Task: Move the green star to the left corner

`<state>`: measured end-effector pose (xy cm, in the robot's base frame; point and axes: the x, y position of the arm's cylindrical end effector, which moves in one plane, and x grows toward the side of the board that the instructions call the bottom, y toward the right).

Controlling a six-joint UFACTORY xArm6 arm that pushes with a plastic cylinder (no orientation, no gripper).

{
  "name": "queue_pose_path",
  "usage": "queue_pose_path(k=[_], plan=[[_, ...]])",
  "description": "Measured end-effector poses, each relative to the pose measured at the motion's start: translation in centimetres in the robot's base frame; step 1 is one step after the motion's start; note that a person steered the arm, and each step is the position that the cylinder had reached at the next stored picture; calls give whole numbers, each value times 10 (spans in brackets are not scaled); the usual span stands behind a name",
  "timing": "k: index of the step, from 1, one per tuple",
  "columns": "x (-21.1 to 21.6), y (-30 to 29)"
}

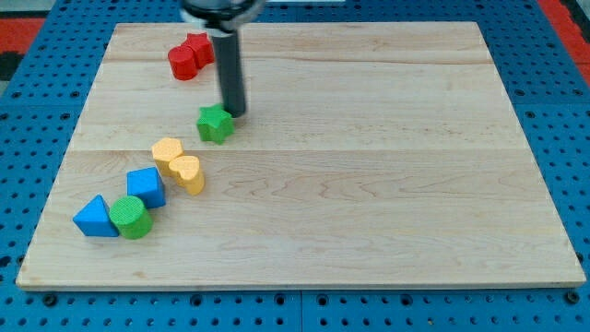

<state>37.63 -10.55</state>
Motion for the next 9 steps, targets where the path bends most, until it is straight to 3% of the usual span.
queue_pose_path(k=[2, 3, 4, 6, 7, 9], plan=[[30, 19], [51, -32], [49, -81], [12, -88], [17, -123], [79, -123]])
